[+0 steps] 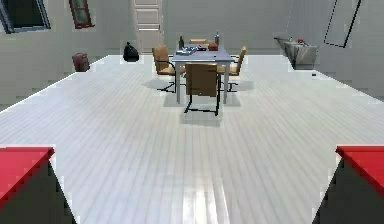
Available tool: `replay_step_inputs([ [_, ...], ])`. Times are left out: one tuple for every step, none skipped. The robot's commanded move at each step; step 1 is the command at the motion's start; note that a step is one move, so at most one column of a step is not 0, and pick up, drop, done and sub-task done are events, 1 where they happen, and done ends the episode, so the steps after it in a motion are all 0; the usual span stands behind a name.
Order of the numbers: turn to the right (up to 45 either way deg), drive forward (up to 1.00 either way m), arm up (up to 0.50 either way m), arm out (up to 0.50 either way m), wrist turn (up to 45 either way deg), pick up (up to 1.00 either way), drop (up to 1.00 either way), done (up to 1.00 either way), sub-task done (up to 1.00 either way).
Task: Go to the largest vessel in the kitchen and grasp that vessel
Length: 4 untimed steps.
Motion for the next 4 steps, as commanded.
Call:
replay_step_inputs([
  [-24.0,0.0,0.0,0.0,0.0,0.0,0.0,0.0,0.0],
  [0.0,0.0,0.5,0.0,0.0,0.0,0.0,0.0,0.0],
  [0.0,0.0,0.38,0.0,0.0,0.0,0.0,0.0,0.0],
  [0.0,0.0,0.0,0.48,0.0,0.0,0.0,0.0,0.0],
])
